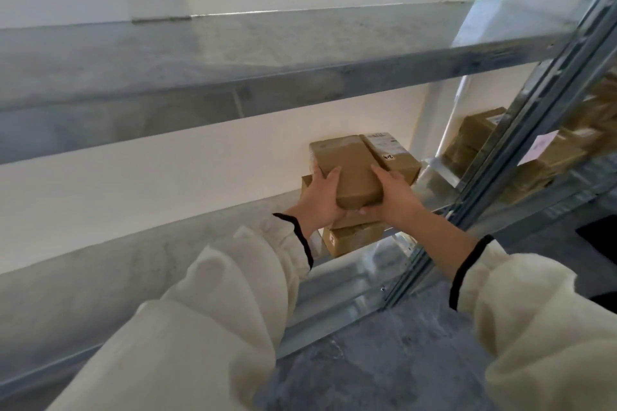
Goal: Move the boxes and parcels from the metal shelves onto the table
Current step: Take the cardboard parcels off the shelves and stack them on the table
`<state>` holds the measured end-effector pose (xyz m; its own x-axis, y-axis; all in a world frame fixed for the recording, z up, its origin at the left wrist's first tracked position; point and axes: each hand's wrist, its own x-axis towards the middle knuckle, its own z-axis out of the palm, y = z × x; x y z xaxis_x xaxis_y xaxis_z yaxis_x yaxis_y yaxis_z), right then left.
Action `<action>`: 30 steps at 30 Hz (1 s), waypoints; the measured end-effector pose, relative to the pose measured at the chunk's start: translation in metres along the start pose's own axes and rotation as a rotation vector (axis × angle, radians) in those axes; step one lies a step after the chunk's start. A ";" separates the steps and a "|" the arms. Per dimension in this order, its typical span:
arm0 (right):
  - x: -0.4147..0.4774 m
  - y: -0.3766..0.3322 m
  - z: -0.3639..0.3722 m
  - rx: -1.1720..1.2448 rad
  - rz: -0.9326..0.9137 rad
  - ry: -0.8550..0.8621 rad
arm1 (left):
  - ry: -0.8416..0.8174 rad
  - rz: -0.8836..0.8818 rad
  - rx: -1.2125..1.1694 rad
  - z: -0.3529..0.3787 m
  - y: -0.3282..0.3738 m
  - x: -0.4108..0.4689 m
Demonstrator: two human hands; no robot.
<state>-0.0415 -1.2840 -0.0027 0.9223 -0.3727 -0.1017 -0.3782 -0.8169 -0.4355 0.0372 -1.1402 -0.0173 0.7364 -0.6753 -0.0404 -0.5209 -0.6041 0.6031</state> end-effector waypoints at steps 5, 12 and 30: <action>-0.014 -0.025 0.001 0.032 -0.078 0.047 | 0.081 0.057 0.013 -0.024 -0.014 -0.023; -0.044 -0.104 0.024 0.101 -0.268 -0.014 | 0.154 -0.040 0.053 -0.083 -0.061 -0.103; -0.317 -0.486 0.229 0.199 -0.977 -0.494 | 0.624 -0.775 0.126 -0.204 -0.229 -0.619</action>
<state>-0.1316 -0.6681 0.0364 0.7635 0.6447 0.0378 0.5068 -0.5618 -0.6538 -0.2110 -0.4975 0.0318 0.9678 0.2444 0.0607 0.1831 -0.8482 0.4971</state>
